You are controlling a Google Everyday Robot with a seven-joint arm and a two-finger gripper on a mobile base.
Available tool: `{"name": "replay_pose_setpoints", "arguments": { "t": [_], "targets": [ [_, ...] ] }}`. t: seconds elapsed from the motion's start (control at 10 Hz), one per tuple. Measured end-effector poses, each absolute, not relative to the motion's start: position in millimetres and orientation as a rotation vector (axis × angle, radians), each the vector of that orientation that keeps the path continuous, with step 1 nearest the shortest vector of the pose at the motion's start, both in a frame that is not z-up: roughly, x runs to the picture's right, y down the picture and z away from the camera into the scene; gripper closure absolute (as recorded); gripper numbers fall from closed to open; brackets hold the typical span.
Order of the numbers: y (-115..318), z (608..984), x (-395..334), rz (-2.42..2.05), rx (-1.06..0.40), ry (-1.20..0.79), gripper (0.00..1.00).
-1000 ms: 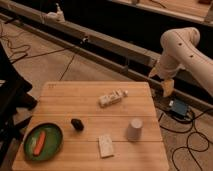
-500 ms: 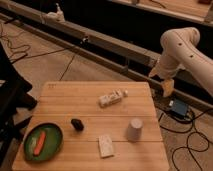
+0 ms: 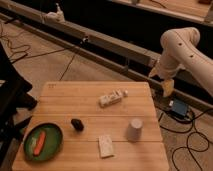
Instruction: Place the ceramic cup over the eraser
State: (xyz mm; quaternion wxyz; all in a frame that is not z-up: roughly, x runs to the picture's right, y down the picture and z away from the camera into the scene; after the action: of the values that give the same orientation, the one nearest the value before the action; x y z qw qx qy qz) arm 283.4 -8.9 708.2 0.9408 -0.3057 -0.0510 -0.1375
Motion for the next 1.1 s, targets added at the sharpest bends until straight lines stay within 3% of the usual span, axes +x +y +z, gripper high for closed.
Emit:
{"name": "replay_pose_setpoints", "arguments": {
  "t": [0.4, 0.7, 1.1],
  "targets": [
    [-8.7, 707.2, 281.9, -0.290, -0.626, -0.099, 0.20],
    [-5.4, 693.2, 239.2, -0.421, -0.613, -0.132, 0.20],
    [32.2, 683.4, 205.2, -0.493, -0.633, -0.204, 0.20]
  ]
}}
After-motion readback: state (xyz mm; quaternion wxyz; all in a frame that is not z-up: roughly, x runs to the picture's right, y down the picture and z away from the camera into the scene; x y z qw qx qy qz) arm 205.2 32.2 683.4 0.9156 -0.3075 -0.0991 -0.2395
